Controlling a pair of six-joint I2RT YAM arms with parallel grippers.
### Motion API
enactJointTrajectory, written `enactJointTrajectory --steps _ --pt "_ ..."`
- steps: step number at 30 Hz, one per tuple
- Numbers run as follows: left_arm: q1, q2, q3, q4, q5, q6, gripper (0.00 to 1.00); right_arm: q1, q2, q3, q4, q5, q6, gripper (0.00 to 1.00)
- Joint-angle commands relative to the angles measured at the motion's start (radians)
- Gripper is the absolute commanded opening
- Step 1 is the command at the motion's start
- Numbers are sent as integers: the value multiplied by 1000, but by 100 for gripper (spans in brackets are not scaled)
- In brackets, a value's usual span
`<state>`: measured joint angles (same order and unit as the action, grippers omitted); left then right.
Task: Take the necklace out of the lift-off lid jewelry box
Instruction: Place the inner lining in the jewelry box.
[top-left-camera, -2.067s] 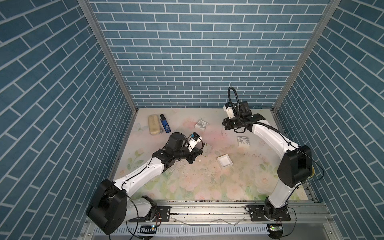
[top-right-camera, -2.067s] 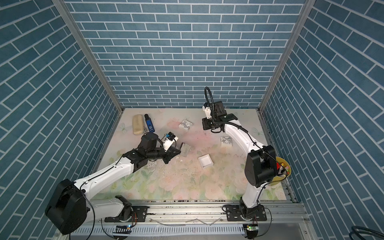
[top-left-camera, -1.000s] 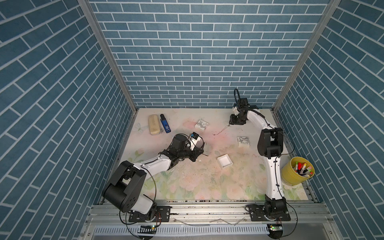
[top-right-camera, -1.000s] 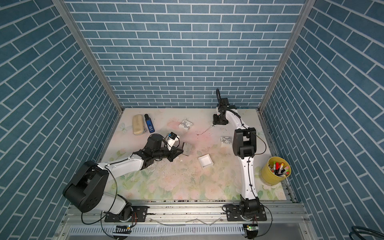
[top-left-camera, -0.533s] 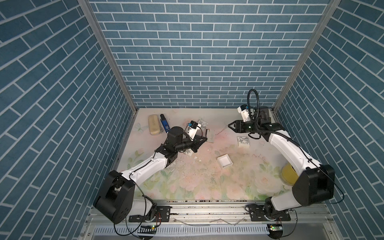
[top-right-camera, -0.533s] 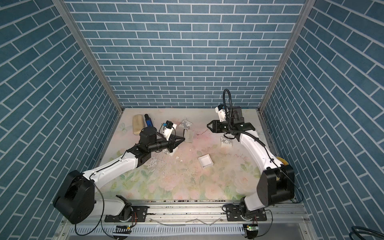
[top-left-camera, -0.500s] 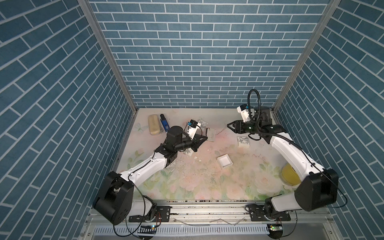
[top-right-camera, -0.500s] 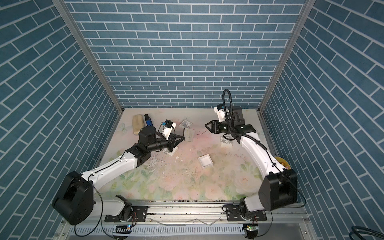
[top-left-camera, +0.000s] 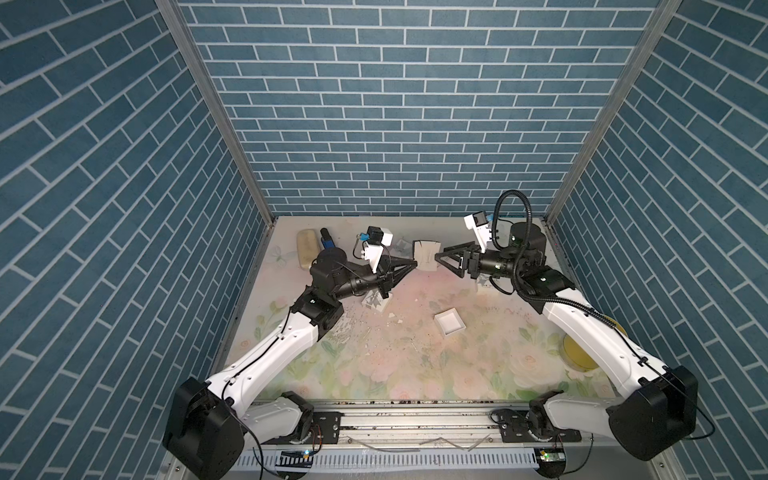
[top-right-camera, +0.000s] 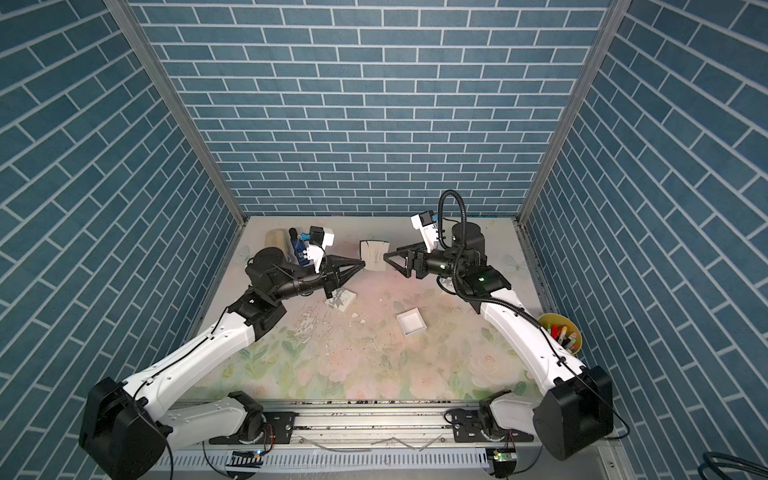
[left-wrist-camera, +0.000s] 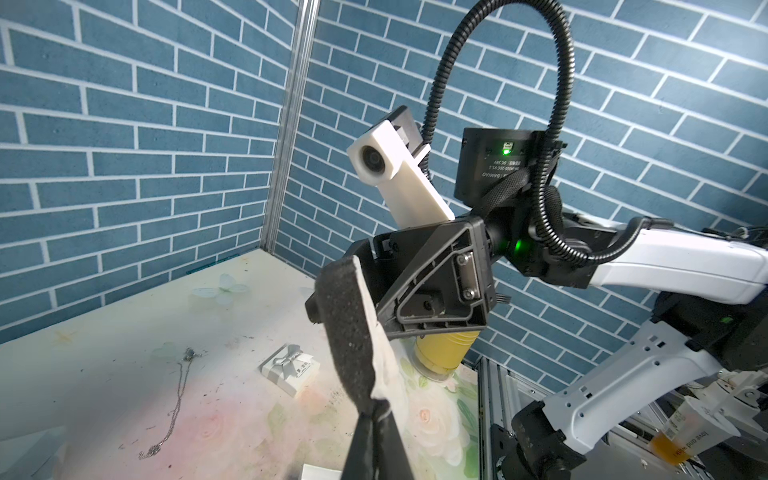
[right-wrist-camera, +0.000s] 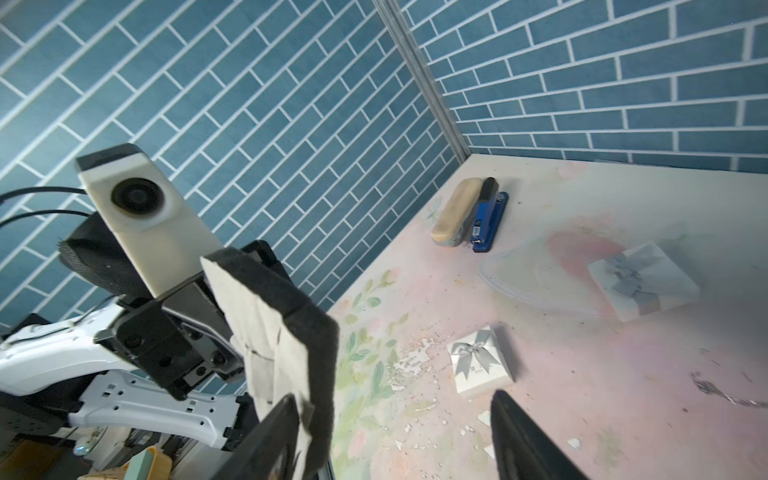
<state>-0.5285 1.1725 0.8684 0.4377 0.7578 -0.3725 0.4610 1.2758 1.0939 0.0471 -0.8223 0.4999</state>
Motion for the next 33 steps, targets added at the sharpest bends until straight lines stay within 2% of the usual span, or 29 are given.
enactJointTrajectory --steps 1,5,7,8,12,14,18,19,22,27,30,33 --pt "2 -7 -28 85 32 -62 0 23 28 -1 149 -77 104 73" --pt "2 -7 -44 123 35 -87 0 48 64 33 161 -114 127 73" --pt "2 -9 -49 116 35 -84 0 52 77 34 194 -129 157 68" --pt "2 -11 -51 109 32 -78 0 52 81 31 224 -138 180 61" --pt "2 -14 -60 47 3 -58 0 51 78 18 258 -117 204 24" --pt "2 -14 -65 32 -4 -57 0 52 70 5 266 -101 205 15" --pt "4 -17 -73 29 -5 -62 0 51 59 -15 277 -83 205 9" --pt "3 -20 -74 31 -5 -64 0 50 56 -21 271 -76 202 10" --pt "8 -28 -77 51 11 -64 0 45 39 -43 243 -50 175 23" --pt "18 -25 -82 153 82 -117 0 11 -8 -88 257 -67 167 59" --pt "21 -13 -81 222 119 -157 0 1 -30 -96 276 -103 174 68" --pt "21 6 -83 312 141 -201 0 1 -28 -92 329 -152 218 72"
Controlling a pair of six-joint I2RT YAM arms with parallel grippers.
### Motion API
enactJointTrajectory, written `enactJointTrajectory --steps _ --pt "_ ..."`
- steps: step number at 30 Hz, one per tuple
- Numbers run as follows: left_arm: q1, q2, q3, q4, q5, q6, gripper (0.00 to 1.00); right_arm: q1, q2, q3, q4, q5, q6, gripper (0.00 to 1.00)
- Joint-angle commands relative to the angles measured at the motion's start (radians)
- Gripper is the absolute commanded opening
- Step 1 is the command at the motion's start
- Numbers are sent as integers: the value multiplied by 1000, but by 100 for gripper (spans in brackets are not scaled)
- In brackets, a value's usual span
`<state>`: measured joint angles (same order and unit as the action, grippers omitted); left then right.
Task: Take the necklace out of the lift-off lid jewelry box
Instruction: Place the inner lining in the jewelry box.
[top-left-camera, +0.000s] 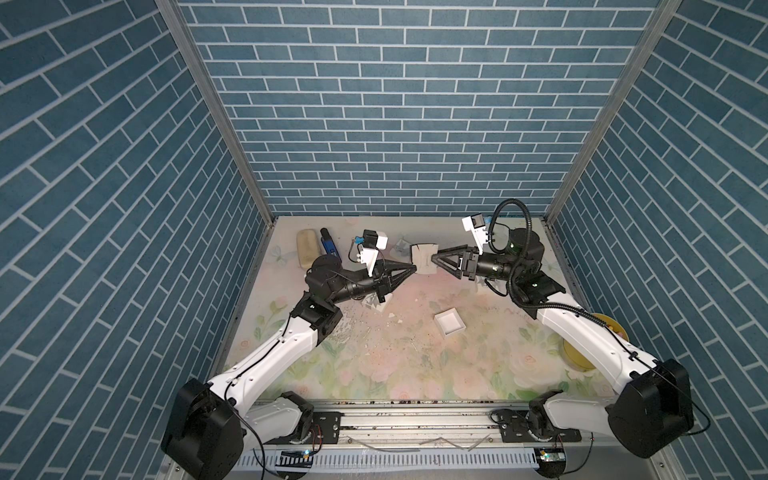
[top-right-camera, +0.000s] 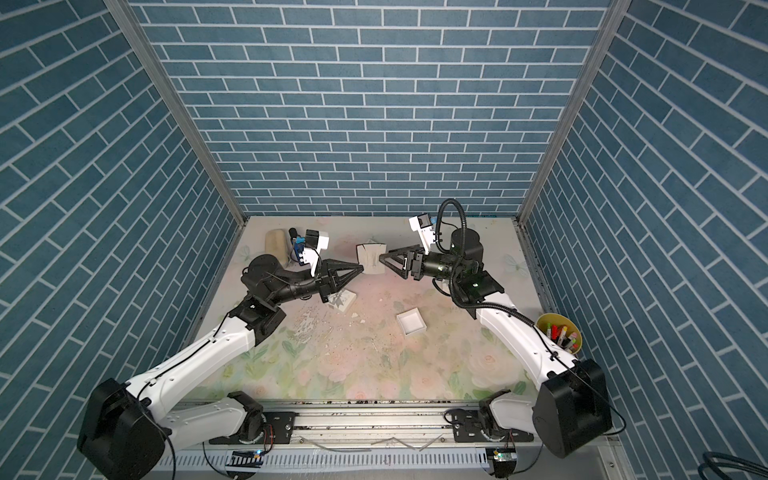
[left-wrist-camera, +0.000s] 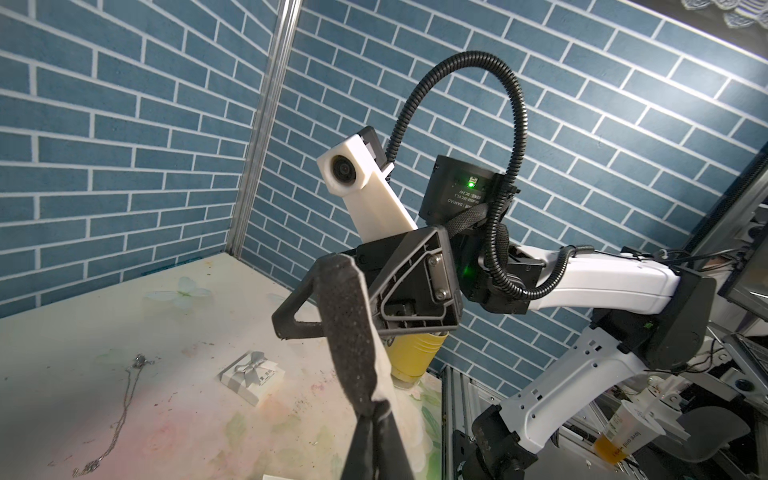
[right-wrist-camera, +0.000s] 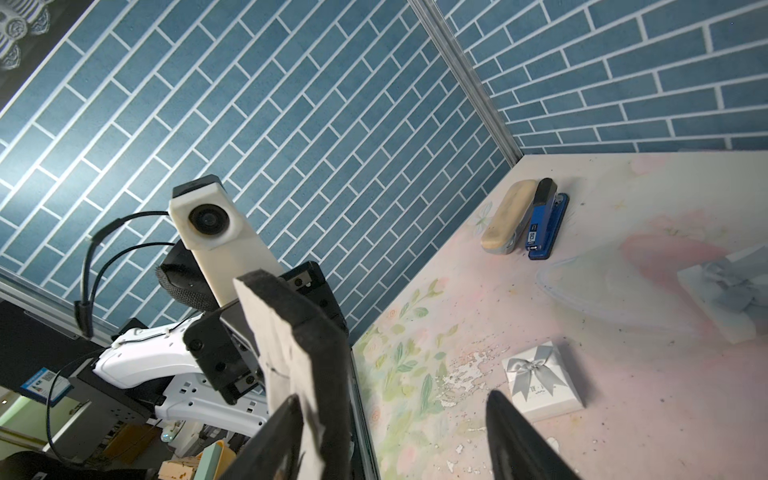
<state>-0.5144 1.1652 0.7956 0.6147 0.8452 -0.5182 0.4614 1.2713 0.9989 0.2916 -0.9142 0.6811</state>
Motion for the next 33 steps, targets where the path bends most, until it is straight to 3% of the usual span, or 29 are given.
enactJointTrajectory --steps 1,9,11,13,17,19,22,27,33 --pt "6 20 -9 157 59 -66 0 0 -18 4 115 -75 61 73" --pt "7 72 12 221 78 -103 0 24 22 60 182 -144 131 76" --pt "7 74 14 216 75 -104 0 26 27 73 190 -149 139 71" --pt "7 80 15 209 74 -104 0 28 37 82 218 -158 161 59" --pt "8 85 14 177 58 -98 0 30 47 88 233 -152 184 24" --pt "9 87 12 154 44 -93 0 28 39 84 197 -134 160 15" --pt "14 85 2 135 24 -87 11 28 15 87 71 -85 77 6" --pt "17 76 -16 94 -6 -69 43 25 -45 95 -168 45 -93 0" --pt "25 81 -34 -10 -63 -32 51 -7 -65 132 -476 183 -260 0"
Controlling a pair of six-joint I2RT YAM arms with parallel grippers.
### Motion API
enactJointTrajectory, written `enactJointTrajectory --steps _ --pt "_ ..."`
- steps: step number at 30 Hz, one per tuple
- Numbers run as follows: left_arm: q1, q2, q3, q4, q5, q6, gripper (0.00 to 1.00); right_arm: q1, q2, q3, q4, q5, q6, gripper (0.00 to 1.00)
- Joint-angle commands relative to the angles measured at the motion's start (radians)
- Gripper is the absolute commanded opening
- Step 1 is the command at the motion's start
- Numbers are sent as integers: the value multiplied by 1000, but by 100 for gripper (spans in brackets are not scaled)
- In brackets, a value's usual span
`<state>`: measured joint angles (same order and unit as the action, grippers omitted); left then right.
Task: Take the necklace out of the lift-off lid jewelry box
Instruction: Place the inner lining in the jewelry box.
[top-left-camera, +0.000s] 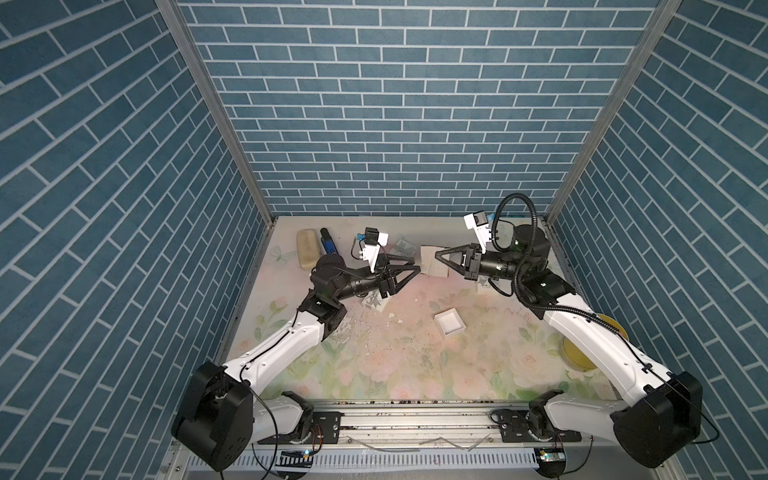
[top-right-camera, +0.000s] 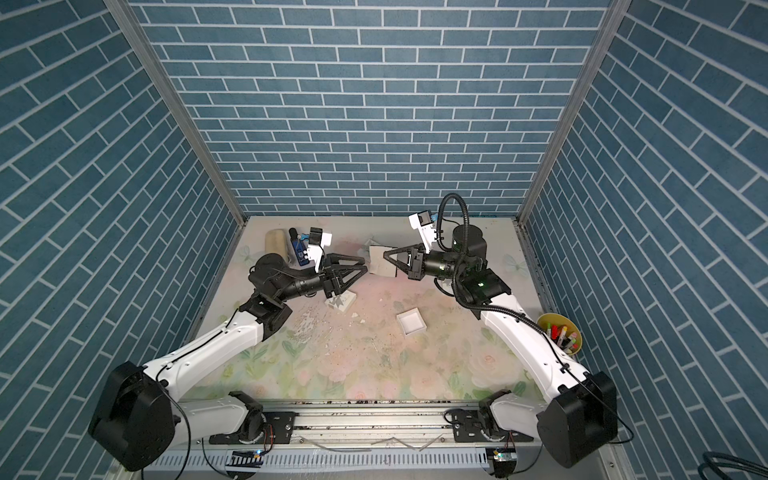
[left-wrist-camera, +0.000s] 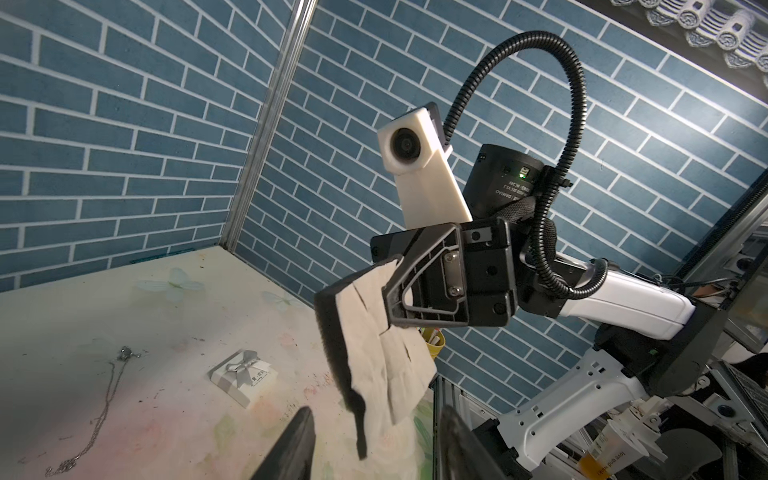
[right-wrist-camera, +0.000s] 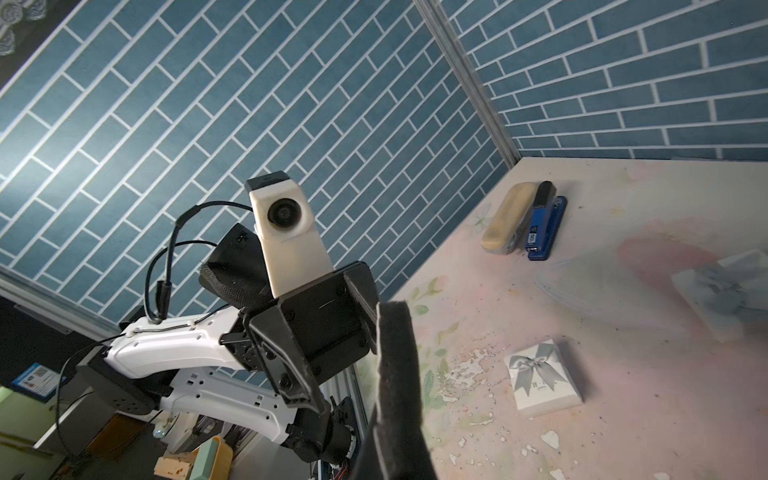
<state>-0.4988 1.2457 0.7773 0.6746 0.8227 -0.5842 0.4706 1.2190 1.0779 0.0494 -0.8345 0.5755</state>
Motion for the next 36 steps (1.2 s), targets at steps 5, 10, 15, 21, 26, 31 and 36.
enactJointTrajectory --steps 5,10,15,21,26,31,36 --pt "9 17 4 -379 -190 128 49 -18 73 149 -660 236 -347 0" --pt "-42 91 -23 -496 -326 133 41 -18 155 121 -812 266 -396 0" --pt "-159 244 -26 -501 -419 76 39 -18 252 94 -852 243 -417 0" --pt "-264 391 -33 -431 -480 3 29 -18 346 105 -877 284 -445 0" --pt "-300 443 -52 -396 -504 -15 25 -18 403 96 -870 293 -456 0" --pt "-320 500 -31 -339 -476 -29 20 -17 434 84 -846 302 -467 0" --pt "-328 560 -4 -290 -439 -52 18 -18 436 83 -826 317 -484 0"
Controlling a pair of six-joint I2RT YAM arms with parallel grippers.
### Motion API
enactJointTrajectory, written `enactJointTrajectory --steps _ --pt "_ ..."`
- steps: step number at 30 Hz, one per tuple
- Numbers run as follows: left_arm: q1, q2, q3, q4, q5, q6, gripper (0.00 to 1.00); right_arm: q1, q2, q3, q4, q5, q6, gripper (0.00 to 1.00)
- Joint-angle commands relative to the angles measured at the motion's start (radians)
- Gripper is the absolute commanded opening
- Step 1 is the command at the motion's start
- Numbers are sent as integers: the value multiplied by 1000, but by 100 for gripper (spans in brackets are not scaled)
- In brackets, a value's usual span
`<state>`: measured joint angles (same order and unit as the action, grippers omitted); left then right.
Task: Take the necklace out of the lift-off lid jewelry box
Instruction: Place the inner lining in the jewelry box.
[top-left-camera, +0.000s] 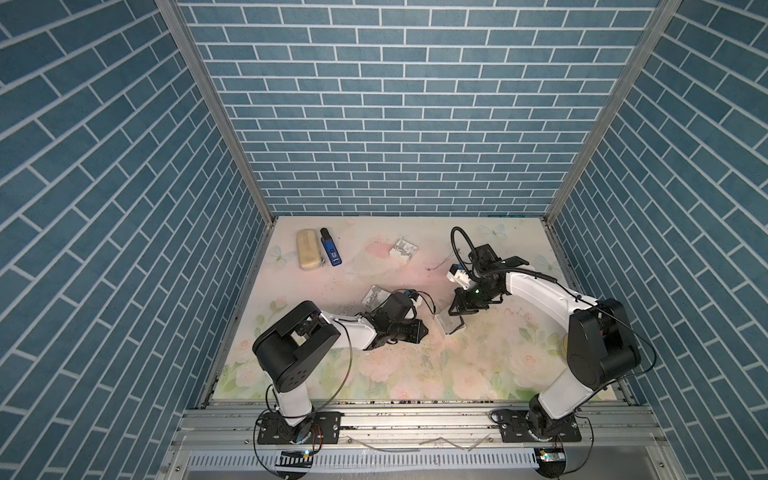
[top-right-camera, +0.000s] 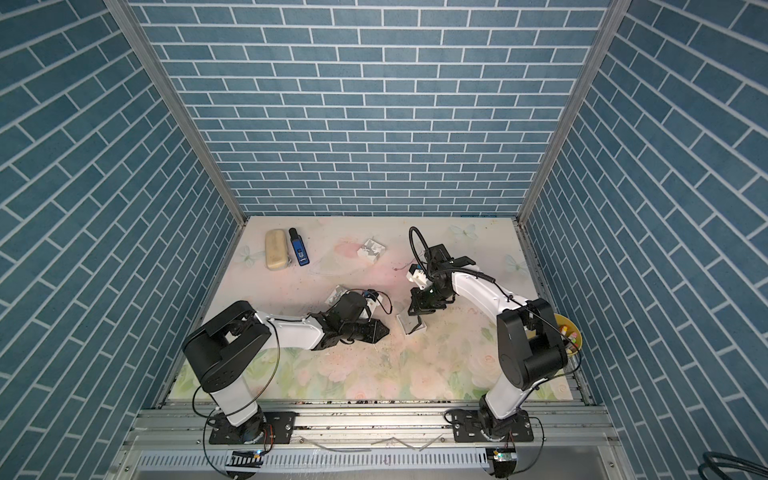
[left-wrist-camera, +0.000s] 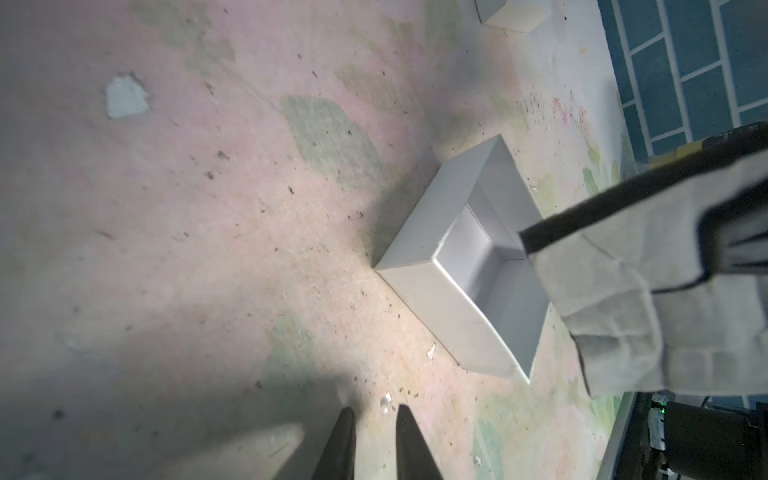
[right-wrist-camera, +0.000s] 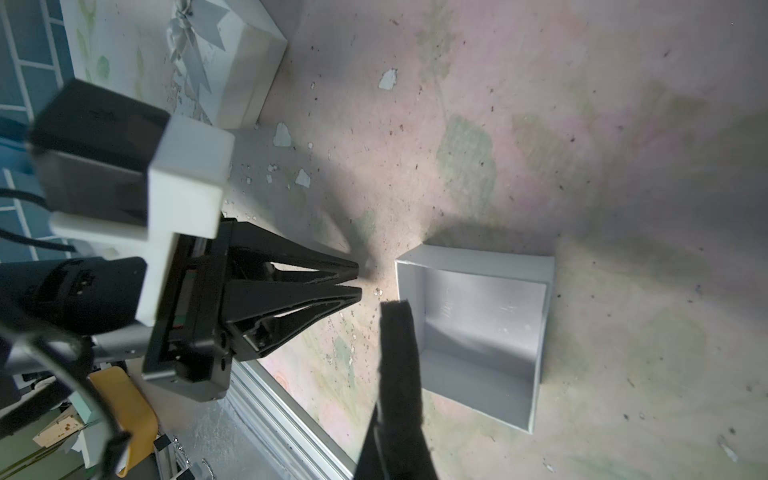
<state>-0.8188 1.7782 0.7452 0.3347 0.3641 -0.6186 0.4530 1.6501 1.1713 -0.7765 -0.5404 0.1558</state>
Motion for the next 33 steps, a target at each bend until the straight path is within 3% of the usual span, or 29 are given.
enactJointTrajectory --steps 1,20,33 --pt "-9 35 33 53 22 -20 18 0 9 -8 0 28 -68 0" --pt "-5 109 105 42 17 -7 17 -2 109 17 60 16 -67 0" --pt "3 95 104 23 14 -11 17 -2 -11 -8 64 40 -18 0"
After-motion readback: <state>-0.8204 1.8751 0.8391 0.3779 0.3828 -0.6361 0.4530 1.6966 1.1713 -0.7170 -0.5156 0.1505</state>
